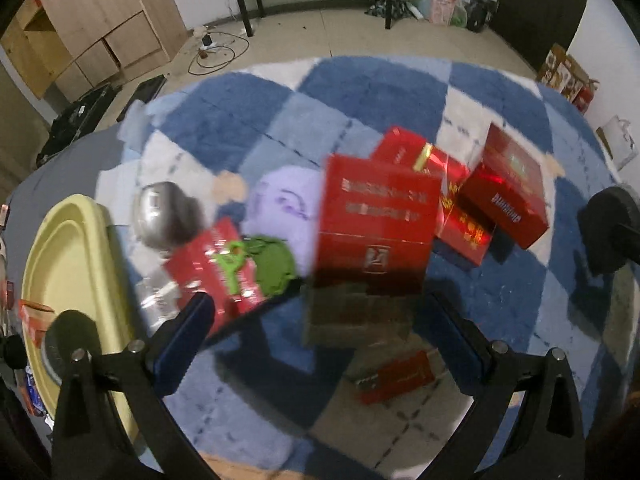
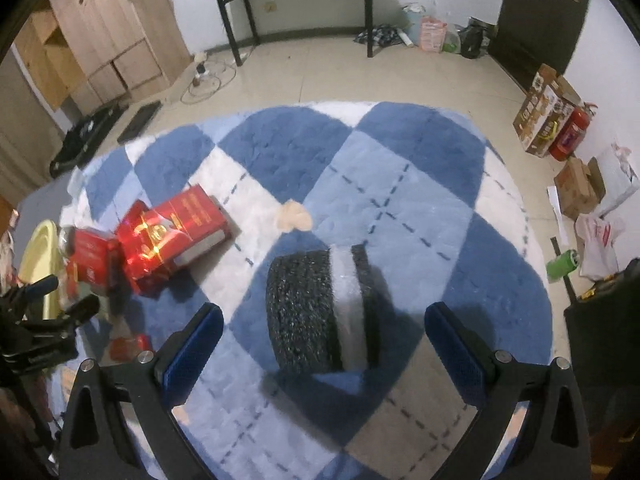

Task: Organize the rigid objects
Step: 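Grasp the silver-red box with left tool while right tool grasps second foam roll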

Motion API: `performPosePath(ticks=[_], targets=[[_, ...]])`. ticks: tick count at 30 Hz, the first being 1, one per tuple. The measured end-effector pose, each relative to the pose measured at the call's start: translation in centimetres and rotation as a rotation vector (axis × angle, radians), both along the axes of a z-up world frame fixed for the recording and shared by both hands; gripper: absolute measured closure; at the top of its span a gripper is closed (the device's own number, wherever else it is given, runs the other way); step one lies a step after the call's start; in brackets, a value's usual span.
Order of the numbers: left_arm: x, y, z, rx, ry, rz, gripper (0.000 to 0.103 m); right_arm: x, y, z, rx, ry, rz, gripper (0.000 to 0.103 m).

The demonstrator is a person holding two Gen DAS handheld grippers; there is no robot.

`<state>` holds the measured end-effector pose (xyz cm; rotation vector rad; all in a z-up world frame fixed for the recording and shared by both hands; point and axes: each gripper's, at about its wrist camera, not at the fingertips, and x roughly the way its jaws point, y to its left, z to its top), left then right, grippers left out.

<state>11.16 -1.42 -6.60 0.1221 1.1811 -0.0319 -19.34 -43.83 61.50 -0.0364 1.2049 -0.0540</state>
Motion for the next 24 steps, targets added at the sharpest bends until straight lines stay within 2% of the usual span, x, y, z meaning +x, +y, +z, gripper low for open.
performPosePath(ticks=[3,6,7,9,10,11,13,19,22,24], targets=[[0.5,-0.4,-0.8,0.010,-0.016,-0.003,0.000,1.3,0.3,-1.7,-0.043,0.016,-0.006,0.000],[1.1,-0.2,-0.9,-0.019,-0.050,-0.011,0.001,2.2,-0.5,-3.4,-0.027,0.041,-0.046,0.000],[1.3,-0.3,-0.9,-0.019,-0.059,-0.007,0.003,2.4,-0.7,-4.4,-0.015,0.043,-0.059,0.003],[1.6,-0.5,-0.7,-0.033,-0.088,-0.007,0.026,2.7,-0.8,-5.6,0.017,0.068,-0.062,0.027],[1.6,-0.4,-0.4,-0.036,-0.096,-0.011,0.032,2.8,-0.7,-6.1,0.000,0.081,-0.062,0.042],[1.7,-0.4,-0.2,-0.051,-0.090,-0.021,0.037,2.9,-0.5,-6.3,-0.015,0.073,-0.056,0.046],[1.4,-0.4,0.1,-0.084,-0.087,-0.025,0.039,2.9,-0.2,-6.0,-0.014,0.054,-0.043,0.055],[0.0,0.0,2.9,-0.139,-0.113,-0.042,0.041,1.4,0.0,-4.1,0.010,0.001,-0.043,0.055],[-0.5,1.3,5.9,-0.173,-0.154,-0.046,0.041,0.4,0.8,-2.3,0.034,-0.051,-0.016,0.055],[-0.9,3.5,8.1,-0.202,-0.191,-0.025,0.041,-0.4,1.8,-0.9,0.043,-0.093,0.024,0.055]])
